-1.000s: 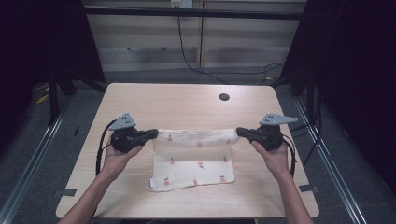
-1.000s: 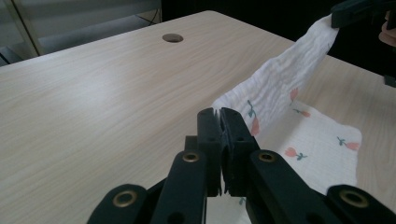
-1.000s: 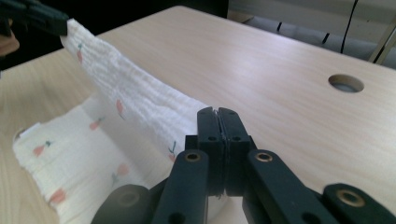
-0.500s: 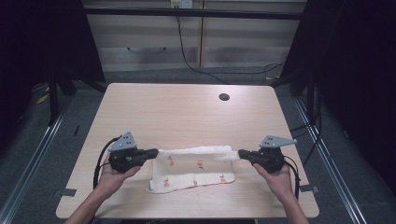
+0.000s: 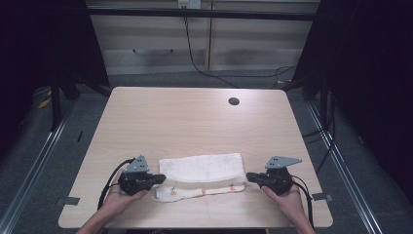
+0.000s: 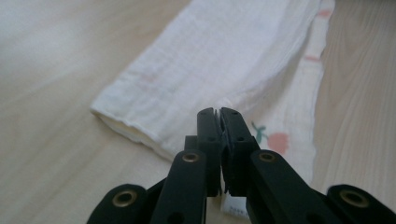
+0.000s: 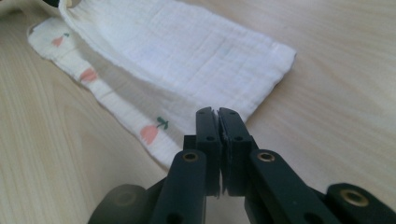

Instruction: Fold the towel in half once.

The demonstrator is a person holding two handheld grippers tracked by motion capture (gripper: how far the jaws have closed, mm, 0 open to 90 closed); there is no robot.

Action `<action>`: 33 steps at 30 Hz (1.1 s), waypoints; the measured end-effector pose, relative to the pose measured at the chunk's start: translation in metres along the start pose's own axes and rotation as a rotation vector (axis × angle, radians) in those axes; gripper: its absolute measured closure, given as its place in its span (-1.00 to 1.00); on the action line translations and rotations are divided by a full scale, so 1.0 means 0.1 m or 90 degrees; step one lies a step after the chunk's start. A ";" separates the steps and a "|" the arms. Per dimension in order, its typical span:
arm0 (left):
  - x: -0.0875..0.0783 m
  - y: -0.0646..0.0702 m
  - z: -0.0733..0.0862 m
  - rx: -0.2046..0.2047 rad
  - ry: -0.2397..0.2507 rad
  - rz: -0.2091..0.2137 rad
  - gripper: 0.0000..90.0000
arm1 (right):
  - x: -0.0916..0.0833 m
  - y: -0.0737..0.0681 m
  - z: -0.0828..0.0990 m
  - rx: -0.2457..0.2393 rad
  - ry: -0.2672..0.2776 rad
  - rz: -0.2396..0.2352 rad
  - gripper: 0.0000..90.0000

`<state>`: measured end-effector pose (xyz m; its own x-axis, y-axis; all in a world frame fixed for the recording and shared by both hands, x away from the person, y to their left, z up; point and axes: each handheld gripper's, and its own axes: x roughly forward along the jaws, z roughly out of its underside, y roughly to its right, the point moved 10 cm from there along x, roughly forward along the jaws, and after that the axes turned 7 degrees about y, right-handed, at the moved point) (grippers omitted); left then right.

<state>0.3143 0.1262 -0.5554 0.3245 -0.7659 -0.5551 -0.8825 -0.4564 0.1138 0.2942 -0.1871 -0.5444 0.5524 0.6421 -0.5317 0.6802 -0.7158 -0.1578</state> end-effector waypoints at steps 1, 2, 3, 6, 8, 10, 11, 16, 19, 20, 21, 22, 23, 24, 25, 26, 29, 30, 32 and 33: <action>0.02 0.01 0.03 0.002 -0.010 0.003 0.94 | 0.00 -0.01 0.03 -0.002 -0.007 0.002 0.93; 0.04 0.03 0.05 0.002 -0.018 0.006 0.94 | 0.00 -0.02 0.06 -0.002 -0.013 0.001 0.93; 0.04 0.03 0.05 0.002 -0.018 0.006 0.94 | 0.00 -0.03 0.08 -0.004 -0.016 -0.002 0.91; 0.05 0.03 0.06 0.004 -0.023 0.010 0.93 | -0.03 -0.05 0.14 0.000 -0.023 -0.005 0.80; 0.03 0.05 0.05 0.006 -0.018 0.014 0.91 | -0.06 -0.06 0.14 0.000 -0.019 -0.003 0.70; 0.00 0.08 0.02 0.003 -0.007 0.017 0.86 | -0.09 -0.06 0.12 0.007 -0.012 -0.002 0.63; -0.02 0.08 0.00 0.007 -0.002 0.015 0.83 | -0.11 -0.07 0.08 0.007 -0.002 -0.007 0.59; -0.08 0.06 -0.09 -0.005 0.025 0.017 0.74 | -0.13 -0.09 -0.05 0.015 0.029 -0.017 0.54; -0.11 0.05 -0.12 -0.009 0.035 0.019 0.72 | -0.11 -0.09 -0.08 0.015 0.029 -0.016 0.55; -0.14 0.02 -0.16 -0.014 0.049 0.013 0.71 | -0.05 -0.08 -0.12 0.007 0.028 -0.016 0.58; -0.15 0.02 -0.19 -0.022 0.059 0.014 0.70 | -0.03 -0.07 -0.13 0.006 0.029 -0.016 0.58; -0.16 0.00 -0.20 -0.023 0.059 0.013 0.70 | -0.01 -0.06 -0.14 0.008 0.028 -0.016 0.59; -0.15 -0.03 -0.21 -0.021 0.059 0.004 0.70 | 0.02 -0.04 -0.16 0.005 0.027 -0.015 0.59; -0.15 -0.03 -0.21 -0.021 0.059 0.004 0.70 | 0.02 -0.04 -0.16 0.005 0.027 -0.015 0.59; -0.11 -0.08 -0.19 -0.025 0.048 -0.009 0.70 | 0.09 0.00 -0.20 0.004 0.025 -0.014 0.61; -0.06 -0.10 -0.19 -0.026 0.040 -0.016 0.70 | 0.11 0.02 -0.21 0.004 0.021 -0.012 0.63; 0.05 -0.18 -0.21 -0.020 0.024 -0.027 0.68 | 0.15 0.13 -0.32 -0.001 0.026 -0.010 0.74; 0.09 -0.21 -0.22 -0.029 0.018 -0.025 0.68 | 0.16 0.15 -0.35 0.002 0.028 -0.008 0.77; 0.13 -0.32 -0.27 -0.029 0.017 -0.042 0.65 | 0.22 0.24 -0.43 0.009 0.034 -0.002 0.79; 0.16 -0.36 -0.29 -0.046 0.012 -0.040 0.66 | 0.25 0.28 -0.45 0.010 0.033 0.000 0.79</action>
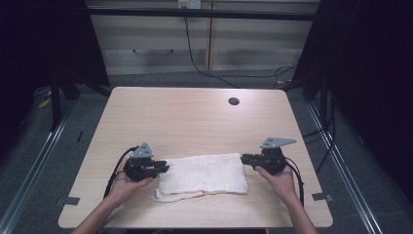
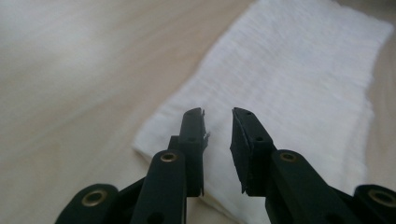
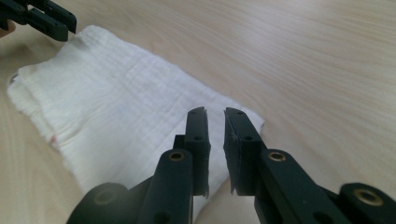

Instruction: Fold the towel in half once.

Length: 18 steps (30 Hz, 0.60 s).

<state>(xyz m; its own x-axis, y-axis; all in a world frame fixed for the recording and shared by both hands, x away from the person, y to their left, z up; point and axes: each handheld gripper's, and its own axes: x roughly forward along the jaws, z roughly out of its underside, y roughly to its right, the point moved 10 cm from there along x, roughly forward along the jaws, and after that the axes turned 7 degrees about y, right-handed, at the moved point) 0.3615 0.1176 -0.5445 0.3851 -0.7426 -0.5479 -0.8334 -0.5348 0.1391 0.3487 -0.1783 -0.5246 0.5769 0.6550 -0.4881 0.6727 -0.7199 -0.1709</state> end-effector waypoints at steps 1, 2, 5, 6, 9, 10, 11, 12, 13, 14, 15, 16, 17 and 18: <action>0.03 -0.05 -0.01 0.002 -0.006 -0.008 0.65 | 0.05 0.04 -0.02 0.000 -0.006 0.004 0.80; 0.06 -0.10 -0.01 0.002 -0.006 -0.016 0.65 | 0.11 0.07 -0.03 -0.002 -0.010 0.007 0.80; 0.14 -0.21 0.09 -0.016 -0.030 -0.030 0.66 | 0.30 0.16 -0.03 0.001 -0.029 0.014 0.71; 0.16 -0.21 0.13 -0.010 -0.039 -0.031 0.67 | 0.35 0.20 -0.04 0.001 -0.035 0.020 0.68; 0.17 -0.21 0.16 0.020 -0.046 -0.045 0.67 | 0.48 0.25 -0.03 0.016 -0.040 0.015 0.75; 0.17 -0.21 0.16 0.028 -0.047 -0.049 0.66 | 0.53 0.27 -0.01 0.015 -0.049 0.015 0.79; 0.17 -0.22 0.16 0.036 -0.045 -0.052 0.65 | 0.56 0.28 0.00 0.014 -0.051 0.015 0.80; 0.18 -0.22 0.16 0.039 -0.046 -0.057 0.65 | 0.59 0.29 0.02 0.014 -0.057 0.015 0.79; 0.18 -0.23 0.15 0.040 -0.042 -0.058 0.65 | 0.62 0.29 0.04 0.017 -0.057 0.014 0.75; 0.18 -0.23 0.15 0.039 -0.041 -0.056 0.65 | 0.64 0.29 0.05 0.018 -0.059 0.013 0.68; 0.19 -0.23 0.15 0.033 -0.041 -0.053 0.65 | 0.65 0.30 0.06 0.019 -0.062 0.016 0.62; 0.19 -0.23 0.15 0.031 -0.037 -0.053 0.65 | 0.67 0.30 0.07 0.018 -0.062 0.011 0.63; 0.19 -0.24 0.15 0.031 -0.038 -0.055 0.65 | 0.68 0.28 0.08 0.022 -0.064 0.006 0.62; 0.19 -0.25 0.15 0.028 -0.036 -0.056 0.65 | 0.68 0.28 0.08 0.017 -0.065 0.003 0.59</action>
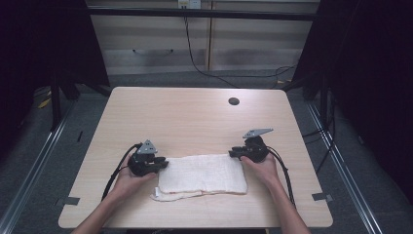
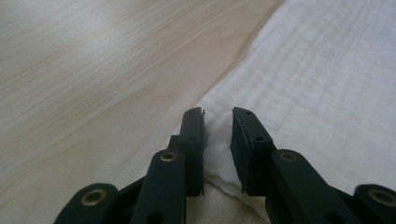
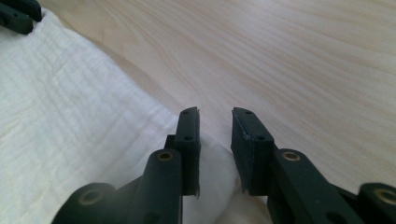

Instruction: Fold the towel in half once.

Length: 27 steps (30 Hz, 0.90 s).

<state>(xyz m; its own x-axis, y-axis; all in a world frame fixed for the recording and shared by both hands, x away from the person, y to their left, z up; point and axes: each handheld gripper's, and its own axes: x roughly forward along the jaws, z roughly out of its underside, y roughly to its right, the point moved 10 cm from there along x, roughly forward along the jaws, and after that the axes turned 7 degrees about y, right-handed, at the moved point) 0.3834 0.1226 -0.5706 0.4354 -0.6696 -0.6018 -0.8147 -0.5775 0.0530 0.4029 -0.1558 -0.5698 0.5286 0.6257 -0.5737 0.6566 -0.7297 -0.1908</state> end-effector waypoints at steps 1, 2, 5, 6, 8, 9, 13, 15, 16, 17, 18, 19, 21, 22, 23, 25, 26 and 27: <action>0.01 -0.01 0.00 -0.003 0.006 0.000 0.65 | 0.00 0.00 0.01 -0.004 -0.003 -0.003 0.58; 0.00 -0.02 0.00 -0.004 0.005 0.000 0.65 | 0.00 -0.01 0.02 -0.005 -0.007 -0.003 0.56; 0.01 -0.03 0.00 -0.007 0.008 0.002 0.65 | -0.01 0.00 0.05 -0.021 -0.021 0.006 0.54; 0.01 -0.03 0.00 -0.013 0.012 0.002 0.65 | 0.00 0.00 0.05 -0.020 -0.020 0.006 0.55; 0.01 -0.04 -0.01 -0.010 0.012 0.000 0.65 | 0.01 0.00 0.05 -0.013 -0.016 0.000 0.59; 0.01 -0.04 -0.01 -0.012 0.013 -0.001 0.65 | 0.01 -0.01 0.05 -0.013 -0.016 -0.006 0.63; 0.00 -0.06 0.00 -0.014 0.009 -0.003 0.66 | -0.02 -0.03 0.07 -0.008 -0.024 -0.015 0.94; -0.01 -0.07 0.01 -0.010 0.002 -0.009 0.69 | -0.04 -0.02 0.07 -0.005 -0.023 -0.016 0.98; -0.02 -0.08 0.01 -0.002 -0.005 -0.015 0.70 | -0.06 0.00 0.06 0.000 -0.020 -0.010 0.98; -0.03 -0.08 0.02 -0.003 -0.007 -0.016 0.70 | -0.08 0.01 0.06 0.004 -0.016 -0.011 0.99; -0.03 -0.08 0.02 -0.010 -0.003 -0.011 0.70 | -0.09 0.01 0.06 0.006 -0.013 -0.011 0.99; -0.04 -0.09 0.02 -0.017 -0.003 -0.007 0.71 | -0.10 0.01 0.06 0.005 -0.014 -0.009 1.00; -0.06 -0.10 0.01 -0.029 0.005 -0.002 0.71 | -0.10 0.01 0.07 0.002 -0.017 -0.009 1.00; -0.08 -0.10 -0.01 -0.043 0.013 0.003 0.68 | -0.10 0.00 0.07 -0.001 -0.018 -0.008 1.00; -0.12 -0.13 -0.05 -0.054 0.034 0.008 0.65 | -0.10 0.00 0.07 -0.002 -0.020 -0.007 1.00; -0.18 -0.19 -0.11 -0.074 0.054 0.005 0.60 | -0.10 0.00 0.07 -0.002 -0.020 -0.006 1.00; -0.19 -0.22 -0.13 -0.077 0.054 0.003 0.58 | -0.10 0.00 0.06 -0.002 -0.019 -0.007 1.00; -0.19 -0.22 -0.13 -0.077 0.054 0.003 0.55 | -0.10 0.00 0.06 -0.002 -0.019 -0.007 1.00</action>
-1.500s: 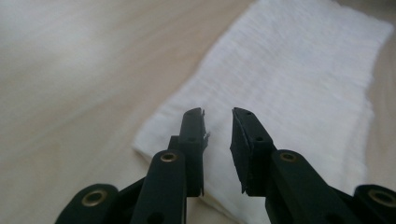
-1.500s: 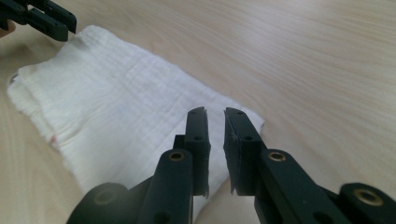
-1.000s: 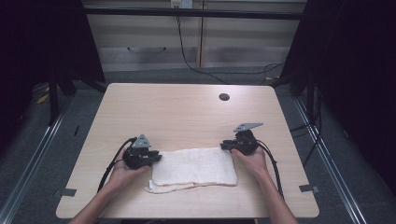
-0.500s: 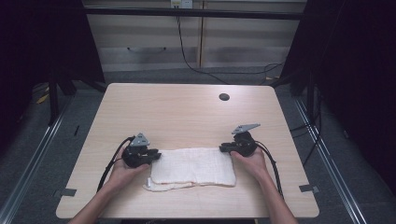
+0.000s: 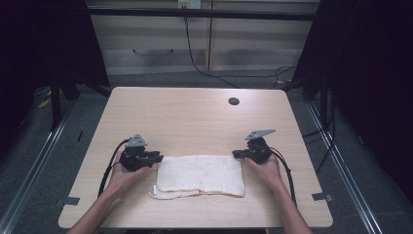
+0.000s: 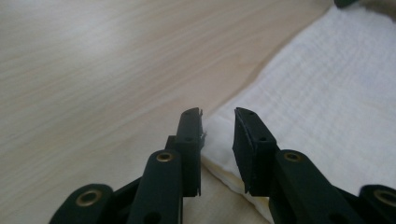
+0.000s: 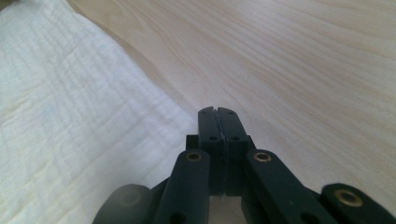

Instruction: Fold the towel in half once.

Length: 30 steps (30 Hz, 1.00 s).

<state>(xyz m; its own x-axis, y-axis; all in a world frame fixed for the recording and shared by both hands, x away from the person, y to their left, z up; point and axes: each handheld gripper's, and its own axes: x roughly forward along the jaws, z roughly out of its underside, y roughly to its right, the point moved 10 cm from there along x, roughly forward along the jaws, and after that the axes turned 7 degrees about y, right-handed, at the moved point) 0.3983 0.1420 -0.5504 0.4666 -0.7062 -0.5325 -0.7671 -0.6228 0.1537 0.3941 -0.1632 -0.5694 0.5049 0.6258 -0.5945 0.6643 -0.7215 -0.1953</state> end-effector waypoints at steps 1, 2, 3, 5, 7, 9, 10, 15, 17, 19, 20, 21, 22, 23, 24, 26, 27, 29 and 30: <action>0.00 -0.05 -0.03 -0.002 0.001 -0.008 0.55 | 0.00 0.00 0.00 0.001 0.001 -0.002 1.00; 0.04 -0.09 -0.06 -0.011 0.012 -0.004 0.52 | 0.01 0.00 0.00 0.000 0.000 -0.002 1.00; 0.07 -0.10 -0.03 -0.016 -0.003 -0.002 0.50 | 0.01 0.00 0.01 0.000 -0.001 -0.001 1.00; 0.12 -0.09 0.03 -0.005 -0.022 0.000 0.44 | 0.01 -0.01 0.00 -0.002 0.002 -0.003 1.00; 0.15 -0.04 0.06 0.005 -0.033 0.012 0.42 | 0.01 -0.02 -0.01 0.001 0.004 -0.003 0.99; 0.16 -0.03 0.06 0.015 -0.035 0.006 0.40 | 0.00 -0.01 0.00 0.003 0.002 -0.001 0.99; 0.17 -0.02 0.07 0.018 -0.038 0.008 0.41 | 0.00 0.00 0.00 0.003 0.001 -0.002 0.98; 0.20 0.02 0.12 0.035 -0.055 0.011 0.47 | 0.00 0.01 0.02 -0.003 -0.004 0.004 0.87; 0.20 0.02 0.13 0.041 -0.052 0.009 0.48 | -0.01 0.01 0.03 -0.001 -0.007 0.004 0.81; 0.20 0.03 0.13 0.046 -0.055 0.006 0.47 | 0.00 0.00 0.05 0.000 -0.011 -0.001 0.76; 0.20 0.03 0.13 0.049 -0.056 0.009 0.47 | -0.01 0.00 0.06 0.001 -0.014 -0.003 0.75; 0.20 0.04 0.13 0.049 -0.055 0.012 0.52 | -0.01 0.00 0.06 0.005 -0.013 -0.004 0.75; 0.20 0.04 0.13 0.049 -0.055 0.012 0.58 | -0.01 0.00 0.06 0.005 -0.013 -0.004 0.75; 0.20 0.06 0.14 0.051 -0.053 0.017 0.58 | -0.01 0.00 0.07 0.008 -0.015 -0.006 0.75; 0.20 0.08 0.14 0.053 -0.053 0.020 0.68 | -0.01 0.00 0.06 0.009 -0.011 -0.008 0.79; 0.20 0.10 0.14 0.059 -0.057 0.020 0.86 | -0.01 -0.01 0.07 0.011 -0.013 -0.014 0.92; 0.20 0.10 0.14 0.062 -0.062 0.017 0.88 | -0.01 -0.02 0.07 0.012 -0.012 -0.015 0.95; 0.20 0.11 0.14 0.060 -0.062 0.016 0.89 | -0.01 -0.01 0.07 0.012 -0.013 -0.010 0.97; 0.20 0.11 0.14 0.054 -0.058 0.018 0.89 | -0.01 -0.01 0.06 0.013 -0.010 -0.008 0.97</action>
<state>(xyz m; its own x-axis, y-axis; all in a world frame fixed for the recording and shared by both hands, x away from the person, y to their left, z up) 0.3934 0.1254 -0.5712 0.4056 -0.6864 -0.6036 -0.8152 -0.5704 0.1008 0.3894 -0.1645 -0.5735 0.4882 0.6298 -0.6041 0.6587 -0.7200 -0.2183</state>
